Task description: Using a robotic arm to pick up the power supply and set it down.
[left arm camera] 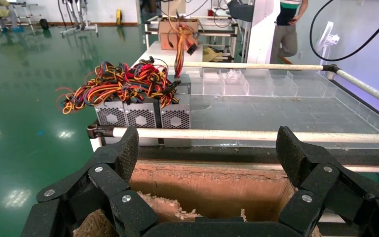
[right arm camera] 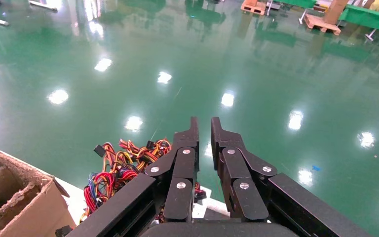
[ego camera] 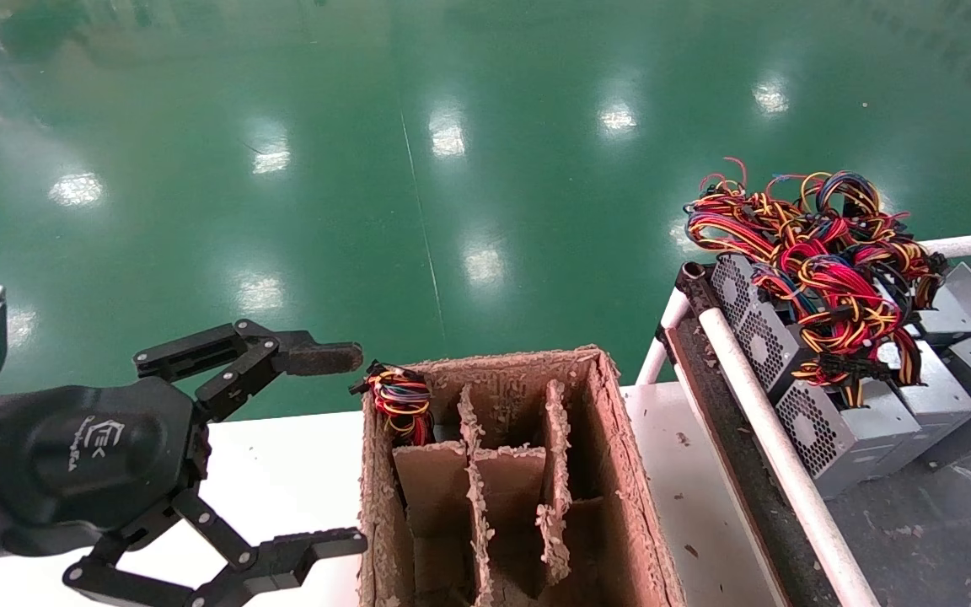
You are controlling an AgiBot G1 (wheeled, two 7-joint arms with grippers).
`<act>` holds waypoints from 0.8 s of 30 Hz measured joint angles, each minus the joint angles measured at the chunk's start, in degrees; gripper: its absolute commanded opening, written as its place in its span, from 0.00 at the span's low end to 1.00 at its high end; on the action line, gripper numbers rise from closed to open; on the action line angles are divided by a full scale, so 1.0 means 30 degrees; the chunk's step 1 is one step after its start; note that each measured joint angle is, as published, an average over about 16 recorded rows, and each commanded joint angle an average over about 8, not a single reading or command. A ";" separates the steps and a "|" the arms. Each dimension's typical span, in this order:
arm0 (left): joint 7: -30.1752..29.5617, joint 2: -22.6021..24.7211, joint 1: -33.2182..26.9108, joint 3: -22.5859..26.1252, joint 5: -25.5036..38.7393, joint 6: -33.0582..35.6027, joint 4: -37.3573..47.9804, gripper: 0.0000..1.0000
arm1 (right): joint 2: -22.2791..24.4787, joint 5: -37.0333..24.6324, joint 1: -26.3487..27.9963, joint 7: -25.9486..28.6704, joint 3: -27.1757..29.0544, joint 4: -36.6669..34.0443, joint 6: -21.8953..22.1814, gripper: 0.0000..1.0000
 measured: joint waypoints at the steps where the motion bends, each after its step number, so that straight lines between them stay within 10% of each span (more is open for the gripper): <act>1: 0.0000 0.0000 0.0000 0.0001 -0.0001 0.0000 0.0000 1.00 | 0.0012 -0.0082 -0.0009 -0.0007 0.0081 -0.0017 0.0008 1.00; 24: 0.0013 -0.0005 -0.0003 0.0019 -0.0013 -0.0007 0.0014 1.00 | -0.0028 0.0935 -0.2750 0.0043 0.1682 0.1629 0.0107 1.00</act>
